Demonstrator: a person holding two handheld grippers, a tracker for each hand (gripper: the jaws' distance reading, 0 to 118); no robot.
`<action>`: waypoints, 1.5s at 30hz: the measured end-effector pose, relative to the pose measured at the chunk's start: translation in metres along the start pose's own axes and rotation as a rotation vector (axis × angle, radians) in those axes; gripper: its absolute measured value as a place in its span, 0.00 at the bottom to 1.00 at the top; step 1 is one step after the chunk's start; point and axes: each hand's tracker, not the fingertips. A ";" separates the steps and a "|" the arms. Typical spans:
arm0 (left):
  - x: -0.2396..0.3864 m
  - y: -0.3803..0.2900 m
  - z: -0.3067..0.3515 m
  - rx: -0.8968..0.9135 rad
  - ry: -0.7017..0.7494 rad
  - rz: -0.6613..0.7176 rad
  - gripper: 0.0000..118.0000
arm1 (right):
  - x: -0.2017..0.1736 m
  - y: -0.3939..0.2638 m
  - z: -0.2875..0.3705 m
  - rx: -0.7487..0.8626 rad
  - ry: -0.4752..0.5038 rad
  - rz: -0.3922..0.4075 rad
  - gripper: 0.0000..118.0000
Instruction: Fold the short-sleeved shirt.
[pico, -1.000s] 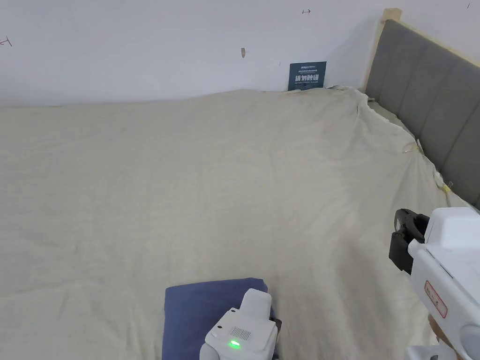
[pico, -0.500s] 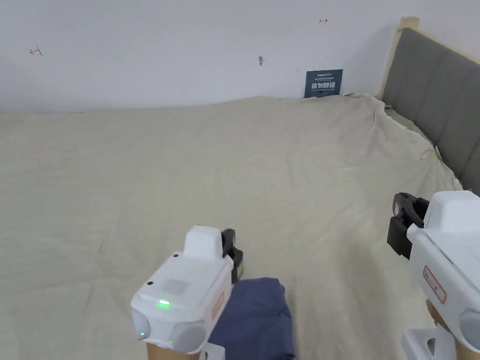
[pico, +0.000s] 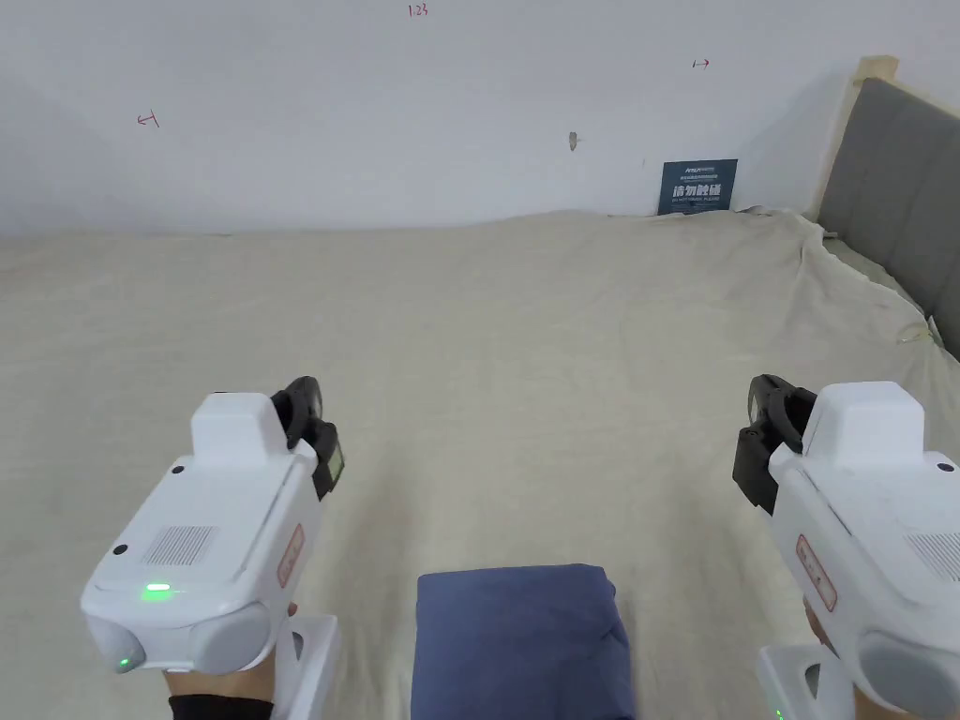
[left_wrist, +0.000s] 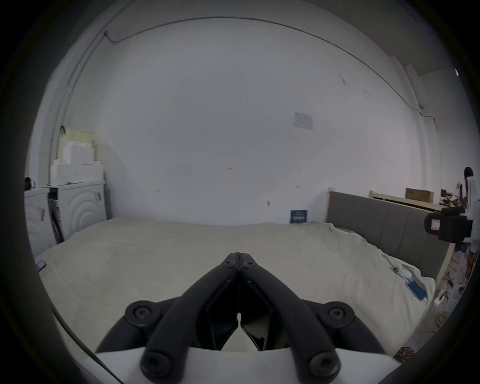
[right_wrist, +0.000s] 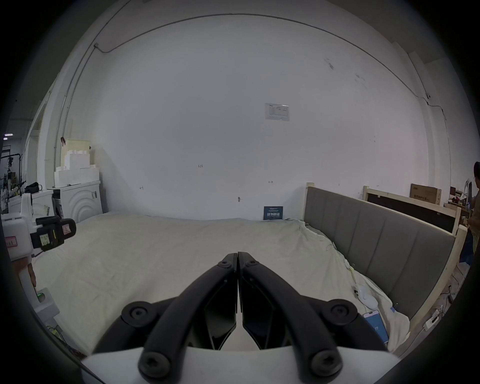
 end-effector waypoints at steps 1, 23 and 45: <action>-0.005 0.000 0.002 0.003 0.008 0.005 0.00 | -0.004 -0.001 0.000 0.008 0.000 0.003 0.00; -0.036 -0.022 0.005 -0.065 0.046 0.046 0.00 | -0.081 -0.121 -0.055 -0.219 0.154 -0.011 0.00; -0.034 -0.111 -0.023 -0.536 -0.172 0.299 0.14 | -0.085 -0.263 -0.087 -0.379 0.280 0.047 0.00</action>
